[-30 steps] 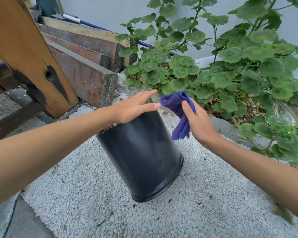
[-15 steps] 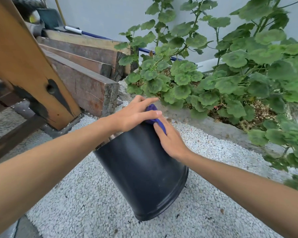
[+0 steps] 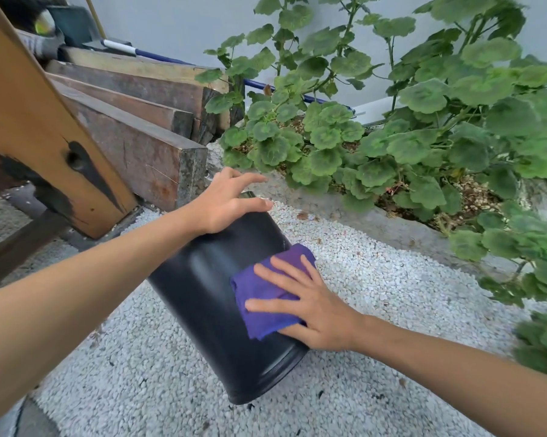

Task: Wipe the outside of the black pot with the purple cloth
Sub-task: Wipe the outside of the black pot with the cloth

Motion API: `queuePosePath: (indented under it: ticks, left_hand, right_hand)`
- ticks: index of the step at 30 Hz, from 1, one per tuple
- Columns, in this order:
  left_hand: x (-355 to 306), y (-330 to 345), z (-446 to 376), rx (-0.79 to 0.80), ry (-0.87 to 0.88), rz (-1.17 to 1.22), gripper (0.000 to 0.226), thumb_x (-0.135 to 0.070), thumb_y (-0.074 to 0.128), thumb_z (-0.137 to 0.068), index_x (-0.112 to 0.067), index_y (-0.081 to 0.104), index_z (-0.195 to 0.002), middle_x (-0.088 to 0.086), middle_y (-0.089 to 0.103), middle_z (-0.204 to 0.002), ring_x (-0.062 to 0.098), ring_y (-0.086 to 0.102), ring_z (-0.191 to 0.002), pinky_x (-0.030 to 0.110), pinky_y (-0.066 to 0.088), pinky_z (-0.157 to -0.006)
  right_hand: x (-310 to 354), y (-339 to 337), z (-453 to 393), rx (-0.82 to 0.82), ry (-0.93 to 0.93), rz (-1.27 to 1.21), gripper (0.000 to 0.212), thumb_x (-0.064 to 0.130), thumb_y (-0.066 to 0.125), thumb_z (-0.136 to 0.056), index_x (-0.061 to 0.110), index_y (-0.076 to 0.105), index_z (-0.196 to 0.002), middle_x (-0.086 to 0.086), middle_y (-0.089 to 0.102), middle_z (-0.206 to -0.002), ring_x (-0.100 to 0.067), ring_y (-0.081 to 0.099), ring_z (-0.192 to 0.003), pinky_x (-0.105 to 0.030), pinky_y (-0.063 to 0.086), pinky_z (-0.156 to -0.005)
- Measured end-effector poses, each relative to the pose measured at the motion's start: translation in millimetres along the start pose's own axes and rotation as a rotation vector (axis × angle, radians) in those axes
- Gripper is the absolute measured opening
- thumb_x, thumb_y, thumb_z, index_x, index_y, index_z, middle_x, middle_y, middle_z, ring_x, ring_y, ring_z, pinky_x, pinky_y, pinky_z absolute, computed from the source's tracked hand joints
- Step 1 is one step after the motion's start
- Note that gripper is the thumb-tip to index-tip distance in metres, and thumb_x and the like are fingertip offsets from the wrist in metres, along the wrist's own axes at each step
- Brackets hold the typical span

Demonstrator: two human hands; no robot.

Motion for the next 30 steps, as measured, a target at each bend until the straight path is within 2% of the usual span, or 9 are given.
queuePosePath:
  ticks: [5,15,19,21,22,24,26,28,30]
  left_hand:
    - [-1,4,1,-0.019,-0.004,-0.028,0.081,-0.062,0.053,-0.074,-0.029,0.046,-0.147,0.011,0.04,-0.127,0.027,0.029,-0.133,0.036,0.022,-0.109]
    - [-13,12,9,0.002,0.064,-0.131,0.082,-0.066,0.051,-0.074,-0.03,0.044,-0.147,0.008,0.041,-0.124,0.022,0.028,-0.118,0.038,0.027,-0.1]
    - [-16,13,14,0.008,0.082,-0.161,0.083,-0.065,0.051,-0.073,-0.029,0.044,-0.147,0.01,0.042,-0.129,0.016,0.023,-0.11,0.04,0.027,-0.105]
    - [-18,14,15,0.017,0.079,-0.153,0.083,-0.065,0.052,-0.073,-0.029,0.043,-0.147,0.01,0.041,-0.129,0.016,0.023,-0.111,0.039,0.027,-0.105]
    - [-18,14,16,0.022,0.077,-0.144,0.083,-0.065,0.052,-0.073,-0.029,0.043,-0.147,0.009,0.041,-0.128,0.017,0.023,-0.113,0.038,0.026,-0.103]
    - [-20,15,17,0.027,0.077,-0.133,0.083,-0.065,0.052,-0.073,-0.029,0.043,-0.147,0.009,0.04,-0.128,0.02,0.026,-0.119,0.037,0.026,-0.102]
    - [-22,15,18,0.027,0.075,-0.136,0.082,-0.064,0.052,-0.073,-0.03,0.043,-0.147,0.01,0.041,-0.129,0.023,0.027,-0.124,0.039,0.026,-0.104]
    - [-23,14,20,0.034,0.059,-0.116,0.082,-0.064,0.051,-0.073,-0.03,0.043,-0.147,0.008,0.04,-0.126,0.024,0.027,-0.125,0.039,0.026,-0.103]
    - [-26,14,21,0.036,0.038,-0.069,0.083,-0.063,0.051,-0.072,-0.03,0.042,-0.147,0.006,0.038,-0.124,0.025,0.027,-0.128,0.037,0.025,-0.099]
  right_hand:
    - [13,12,32,0.047,-0.136,0.101,0.05,0.047,0.05,-0.104,0.054,0.038,-0.153,0.015,0.012,-0.173,-0.021,0.007,-0.162,-0.061,-0.004,-0.124]
    - [12,6,69,0.121,-0.121,0.092,0.045,0.044,0.052,-0.106,0.053,0.045,-0.15,0.017,0.019,-0.171,-0.017,0.014,-0.16,-0.064,0.013,-0.125]
    - [14,-4,74,0.087,-0.053,0.016,0.038,0.045,0.049,-0.106,0.05,0.052,-0.143,0.021,0.027,-0.166,-0.01,0.022,-0.157,-0.05,0.014,-0.126]
    - [8,-8,75,-0.014,0.118,-0.12,0.033,0.049,0.045,-0.105,0.049,0.057,-0.136,0.025,0.044,-0.154,-0.005,0.039,-0.146,-0.041,0.023,-0.122]
    - [0,-11,76,-0.102,0.274,-0.26,0.032,0.054,0.044,-0.104,0.049,0.06,-0.132,0.023,0.059,-0.14,-0.004,0.053,-0.133,-0.039,0.034,-0.115]
    - [-22,-17,83,-0.371,0.644,-0.712,0.043,0.069,0.046,-0.097,0.041,0.068,-0.122,0.009,0.078,-0.105,-0.013,0.073,-0.099,-0.032,0.054,-0.088]
    - [-46,-7,98,-0.586,0.955,-1.009,0.054,0.074,0.051,-0.092,0.029,0.072,-0.114,0.002,0.08,-0.104,-0.016,0.075,-0.095,-0.024,0.055,-0.082]
    - [-58,6,110,-0.695,1.187,-1.233,0.05,0.065,0.051,-0.097,0.023,0.069,-0.118,-0.004,0.078,-0.112,-0.021,0.073,-0.103,-0.037,0.056,-0.095]
    - [-60,18,122,-0.759,1.364,-1.392,0.052,0.062,0.05,-0.1,0.016,0.066,-0.121,-0.008,0.078,-0.109,-0.026,0.075,-0.099,-0.042,0.058,-0.088]
Point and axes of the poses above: each hand's wrist, its own z-axis away from the middle knuckle, its own y-axis out of the palm, x = y × z, the point moved 9 cm from there along -z, towards the middle knuckle
